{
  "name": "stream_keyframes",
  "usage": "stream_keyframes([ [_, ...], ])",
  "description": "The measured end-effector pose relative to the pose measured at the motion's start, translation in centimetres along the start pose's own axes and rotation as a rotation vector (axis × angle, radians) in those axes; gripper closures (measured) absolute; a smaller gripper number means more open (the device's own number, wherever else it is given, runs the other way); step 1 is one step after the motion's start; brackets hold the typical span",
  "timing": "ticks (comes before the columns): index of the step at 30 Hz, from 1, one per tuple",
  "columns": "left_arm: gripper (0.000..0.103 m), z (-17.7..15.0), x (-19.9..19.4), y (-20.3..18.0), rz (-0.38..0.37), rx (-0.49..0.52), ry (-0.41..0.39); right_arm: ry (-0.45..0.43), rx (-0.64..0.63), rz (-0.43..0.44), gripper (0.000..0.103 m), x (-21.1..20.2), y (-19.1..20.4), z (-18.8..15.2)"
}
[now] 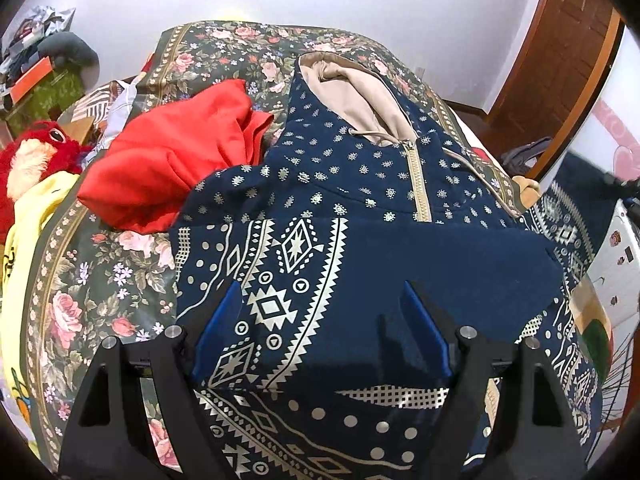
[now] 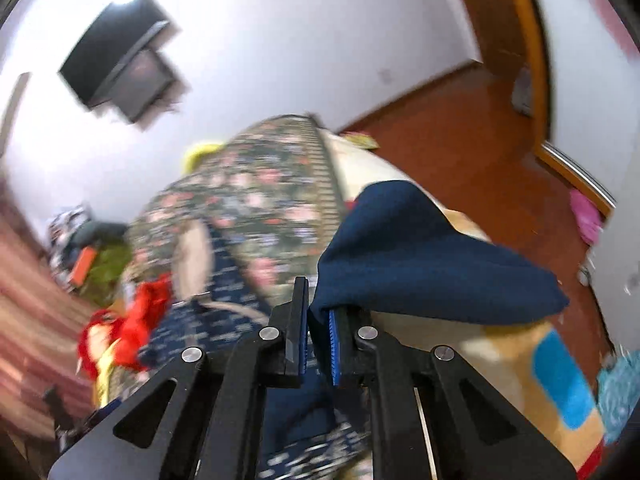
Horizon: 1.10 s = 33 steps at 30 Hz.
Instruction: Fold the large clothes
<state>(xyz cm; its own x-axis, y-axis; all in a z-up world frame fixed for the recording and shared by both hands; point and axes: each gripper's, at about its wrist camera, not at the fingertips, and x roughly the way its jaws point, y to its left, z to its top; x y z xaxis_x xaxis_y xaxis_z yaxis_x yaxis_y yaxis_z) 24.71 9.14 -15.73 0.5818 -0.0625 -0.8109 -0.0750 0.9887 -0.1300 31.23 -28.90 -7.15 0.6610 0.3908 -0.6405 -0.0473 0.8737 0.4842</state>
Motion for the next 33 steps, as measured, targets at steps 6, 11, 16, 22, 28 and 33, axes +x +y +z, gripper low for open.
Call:
stream_keyframes([
  [6,0.022,-0.7,0.2,0.8,-0.024,-0.037,0.009,0.093,-0.092,0.090,0.095,0.8,4.8,-2.8],
  [11,0.022,-1.3,0.2,1.0,-0.011,-0.028,0.020,0.230,-0.112,0.083,0.092,4.4,5.8,-6.0],
  [16,0.022,-1.9,0.1,1.0,0.009,-0.011,0.035,0.386,-0.068,0.080,0.091,7.5,5.0,-9.1],
  [22,0.022,-2.1,0.8,0.7,0.015,-0.010,0.055,0.510,-0.025,0.134,0.075,7.8,3.9,-10.8],
  [28,0.022,-2.0,1.8,-0.7,0.008,0.011,0.076,0.435,-0.031,0.126,0.042,5.0,2.7,-9.9],
  [33,0.022,-1.8,2.2,-1.8,-0.001,0.025,0.078,0.318,0.016,0.046,0.031,3.2,-0.1,-7.9],
])
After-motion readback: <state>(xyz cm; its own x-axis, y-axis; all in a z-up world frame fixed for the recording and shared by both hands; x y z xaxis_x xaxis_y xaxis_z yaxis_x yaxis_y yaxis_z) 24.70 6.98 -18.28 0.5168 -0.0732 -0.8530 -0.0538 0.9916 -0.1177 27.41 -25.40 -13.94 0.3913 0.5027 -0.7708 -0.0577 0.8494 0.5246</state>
